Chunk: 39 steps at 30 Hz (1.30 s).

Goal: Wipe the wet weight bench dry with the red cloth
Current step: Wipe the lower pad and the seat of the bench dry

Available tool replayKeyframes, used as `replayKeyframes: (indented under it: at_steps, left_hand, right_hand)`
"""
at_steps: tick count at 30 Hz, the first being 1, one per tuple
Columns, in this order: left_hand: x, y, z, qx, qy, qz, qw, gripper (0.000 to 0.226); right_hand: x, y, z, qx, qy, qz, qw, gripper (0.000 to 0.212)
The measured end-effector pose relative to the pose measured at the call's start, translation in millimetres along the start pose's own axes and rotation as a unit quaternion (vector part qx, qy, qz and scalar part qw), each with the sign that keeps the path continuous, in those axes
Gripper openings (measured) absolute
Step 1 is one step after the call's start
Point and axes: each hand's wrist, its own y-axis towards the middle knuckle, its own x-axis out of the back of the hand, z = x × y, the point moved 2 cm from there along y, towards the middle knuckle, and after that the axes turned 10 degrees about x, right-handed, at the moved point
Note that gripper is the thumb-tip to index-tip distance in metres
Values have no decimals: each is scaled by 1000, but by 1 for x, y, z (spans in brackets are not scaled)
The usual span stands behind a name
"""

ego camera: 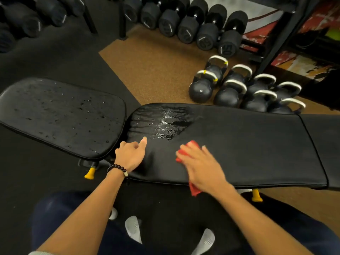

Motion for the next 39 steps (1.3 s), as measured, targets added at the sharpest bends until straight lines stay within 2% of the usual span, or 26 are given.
replayKeyframes:
  at_steps: [3, 5, 7, 9, 11, 13, 15, 16, 18, 21, 23, 25, 27, 29, 31, 33, 35, 39]
  left_hand:
    - [3, -1, -2, -6, -5, 12, 1000, 60]
    - [4, 1, -2, -1, -13, 24, 1000, 65]
    - [4, 4, 1, 10, -29, 30, 999, 69]
    - [5, 7, 6, 13, -49, 18, 999, 69]
    - [8, 8, 9, 10, -69, -18, 997, 59]
    - [14, 7, 14, -8, -64, -61, 996, 42]
    - [16, 7, 18, -40, -46, -100, 993, 28]
    - [17, 9, 19, -51, -45, -109, 992, 24]
    - [15, 9, 19, -63, -54, -104, 991, 20]
    - [8, 7, 13, -85, -41, -85, 992, 18]
    - [2, 9, 7, -96, -19, -67, 993, 17]
    - [-5, 12, -1, -105, 13, -45, 993, 18]
    - [-11, 14, -12, -110, 38, -26, 993, 24]
    - [-16, 18, -23, -116, 44, -14, 992, 33]
    - [-21, 22, -32, -121, 45, 5, 992, 44]
    - [-30, 26, -38, -124, 66, 37, 989, 55]
    - [-36, 27, -40, -117, 109, 55, 986, 61]
    - [-35, 27, -46, -99, 137, 48, 984, 57]
  right_hand:
    - [17, 5, -51, -135, -17, 6, 991, 38]
    - [13, 28, -33, -195, -66, 12, 979, 44]
    - [-9, 57, 14, -193, -49, 17, 980, 45]
    - [-36, 80, 72, -108, 18, 28, 994, 51]
    - [-54, 87, 118, 26, 86, 88, 992, 58]
    - [-55, 80, 128, 133, 126, 121, 976, 58]
    - [-47, 65, 106, 170, 145, 126, 967, 58]
    - [-42, 56, 88, 164, 146, 118, 969, 57]
    - [-29, 39, 42, 127, 113, 55, 984, 53]
    - [-11, 34, -22, 20, 90, -16, 996, 42]
    - [-8, 54, -30, -65, 59, -31, 996, 37]
    - [-12, 74, -10, -121, 7, -15, 993, 34]
    - [-24, 76, 20, -107, 6, 9, 994, 37]
    - [-31, 57, 40, -20, 33, 38, 999, 45]
    - [-19, 31, 35, 55, 46, 39, 997, 48]
    - [-7, 8, 8, 76, 26, 37, 996, 47]
    - [2, 3, -34, 28, 12, 35, 999, 45]
    - [4, 49, -85, -146, -6, 26, 989, 45]
